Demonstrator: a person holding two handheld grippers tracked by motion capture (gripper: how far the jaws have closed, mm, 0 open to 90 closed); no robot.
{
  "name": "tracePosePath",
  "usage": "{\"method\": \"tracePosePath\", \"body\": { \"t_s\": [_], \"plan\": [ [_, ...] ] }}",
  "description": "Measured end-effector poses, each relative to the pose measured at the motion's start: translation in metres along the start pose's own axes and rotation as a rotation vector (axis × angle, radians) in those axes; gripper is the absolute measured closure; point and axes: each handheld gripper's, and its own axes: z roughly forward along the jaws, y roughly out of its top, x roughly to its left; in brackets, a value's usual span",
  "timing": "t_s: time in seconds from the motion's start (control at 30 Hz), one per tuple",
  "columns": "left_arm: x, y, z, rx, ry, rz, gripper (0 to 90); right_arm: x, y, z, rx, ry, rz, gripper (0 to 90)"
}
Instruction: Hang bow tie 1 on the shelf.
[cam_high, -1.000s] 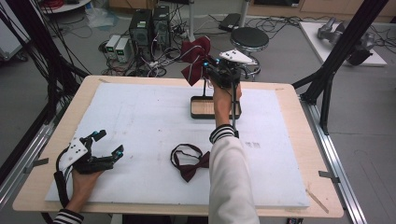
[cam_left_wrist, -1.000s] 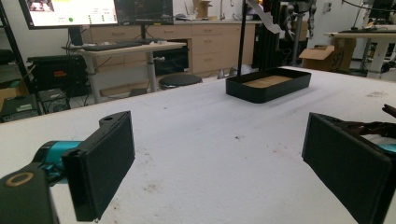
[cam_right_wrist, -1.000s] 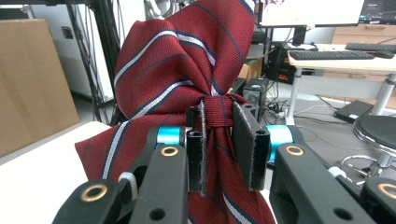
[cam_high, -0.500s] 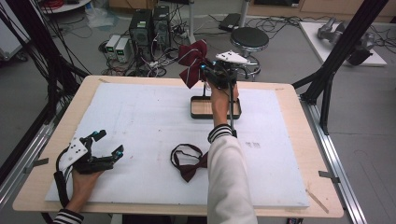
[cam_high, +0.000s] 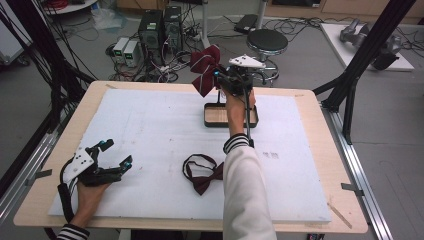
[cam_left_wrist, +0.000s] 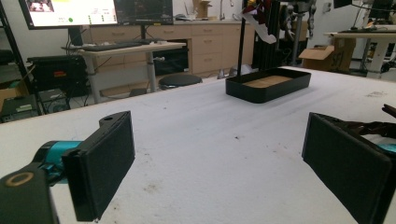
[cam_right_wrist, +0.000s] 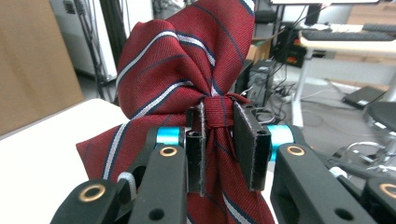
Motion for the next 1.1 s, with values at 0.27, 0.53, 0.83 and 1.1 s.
{"method": "tracePosePath", "body": {
  "t_s": [0.27, 0.53, 0.83, 1.1],
  "plan": [
    [0.0, 0.0, 0.0, 0.004, 0.001, 0.005, 9.8, -0.008, 0.005, -0.012, -0.049, -0.02, 0.028, 75.0],
    [0.0, 0.0, 0.0, 0.002, 0.001, 0.004, 9.8, -0.007, 0.008, -0.013, -0.066, -0.015, 0.04, 74.9],
    [0.0, 0.0, 0.0, 0.002, 0.0, 0.0, 9.8, -0.003, 0.01, -0.005, -0.05, -0.006, 0.032, 74.9],
    [0.0, 0.0, 0.0, 0.002, -0.001, -0.001, 9.8, -0.002, 0.006, 0.002, -0.007, 0.012, 0.027, 74.1]
  ]
}}
